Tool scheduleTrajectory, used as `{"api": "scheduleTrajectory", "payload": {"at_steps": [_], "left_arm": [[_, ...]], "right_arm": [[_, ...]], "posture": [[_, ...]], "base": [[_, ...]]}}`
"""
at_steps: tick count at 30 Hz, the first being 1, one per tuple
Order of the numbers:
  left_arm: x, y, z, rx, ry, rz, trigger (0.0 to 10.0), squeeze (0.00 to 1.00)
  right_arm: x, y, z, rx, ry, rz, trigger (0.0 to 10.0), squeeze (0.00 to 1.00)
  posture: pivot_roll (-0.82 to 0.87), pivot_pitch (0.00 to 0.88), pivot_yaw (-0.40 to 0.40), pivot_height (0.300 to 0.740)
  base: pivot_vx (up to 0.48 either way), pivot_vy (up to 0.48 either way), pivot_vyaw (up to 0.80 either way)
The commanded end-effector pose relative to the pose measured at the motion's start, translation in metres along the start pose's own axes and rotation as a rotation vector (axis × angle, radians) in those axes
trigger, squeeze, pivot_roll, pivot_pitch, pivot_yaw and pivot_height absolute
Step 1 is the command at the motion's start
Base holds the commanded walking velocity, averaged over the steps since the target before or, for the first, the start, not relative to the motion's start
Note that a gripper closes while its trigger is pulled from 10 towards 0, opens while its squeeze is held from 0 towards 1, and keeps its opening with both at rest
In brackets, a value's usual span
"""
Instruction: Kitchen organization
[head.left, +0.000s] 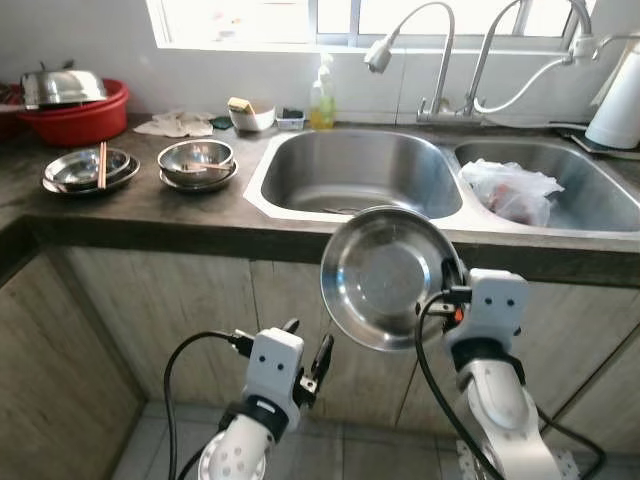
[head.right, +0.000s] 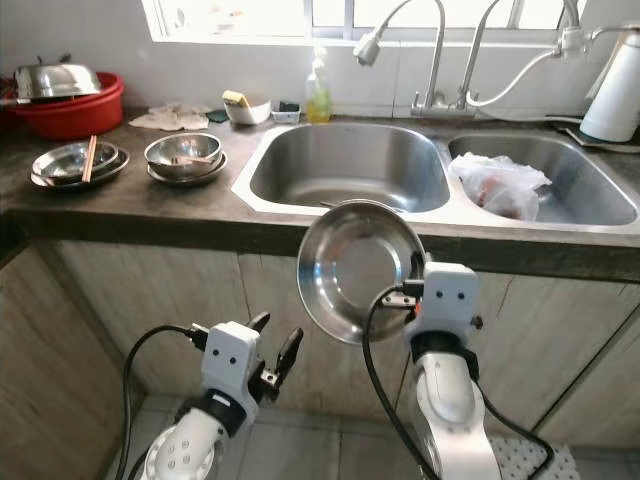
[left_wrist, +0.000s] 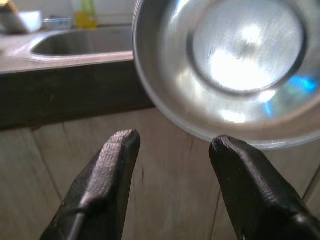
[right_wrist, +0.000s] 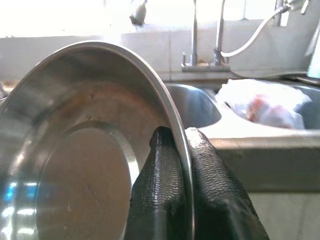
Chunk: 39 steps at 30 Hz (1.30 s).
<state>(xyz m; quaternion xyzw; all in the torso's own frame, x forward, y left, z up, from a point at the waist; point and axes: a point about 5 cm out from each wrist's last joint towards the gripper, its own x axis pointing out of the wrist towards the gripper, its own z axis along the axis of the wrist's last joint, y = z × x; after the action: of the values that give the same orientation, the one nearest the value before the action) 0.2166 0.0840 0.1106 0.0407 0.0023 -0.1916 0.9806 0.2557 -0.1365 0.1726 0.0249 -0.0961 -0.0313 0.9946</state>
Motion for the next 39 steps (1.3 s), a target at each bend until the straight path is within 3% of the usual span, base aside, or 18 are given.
{"api": "scheduleTrajectory", "payload": {"at_steps": [1, 15, 25, 39], "left_arm": [[0.002, 0.001, 0.002, -0.005, -0.001, 0.009, 10.0, 0.0], [0.032, 0.035, 0.049, 0.047, -0.184, 0.104, 10.0, 0.0], [0.034, 0.034, 0.05, 0.048, -0.182, 0.113, 10.0, 0.0], [0.033, 0.035, 0.047, 0.053, -0.165, 0.112, 10.0, 0.0]], "right_arm": [[0.003, 0.0, 0.014, 0.005, -0.053, 0.014, 10.0, 0.0], [0.032, -0.003, 0.049, 0.013, -0.163, 0.057, 10.0, 0.0], [0.044, -0.003, 0.059, 0.021, -0.18, 0.064, 10.0, 0.0], [0.045, 0.002, 0.054, 0.029, -0.155, 0.087, 10.0, 0.0]], "posture": [[0.03, 0.0, -0.022, 0.74], [0.02, 0.0, -0.026, 0.74], [0.02, 0.0, -0.032, 0.74], [0.03, 0.0, -0.03, 0.74]], "base": [[0.0, 0.0, 0.0], [0.0, 0.0, 0.0], [0.248, 0.0, 0.0], [0.296, 0.0, 0.0]]}}
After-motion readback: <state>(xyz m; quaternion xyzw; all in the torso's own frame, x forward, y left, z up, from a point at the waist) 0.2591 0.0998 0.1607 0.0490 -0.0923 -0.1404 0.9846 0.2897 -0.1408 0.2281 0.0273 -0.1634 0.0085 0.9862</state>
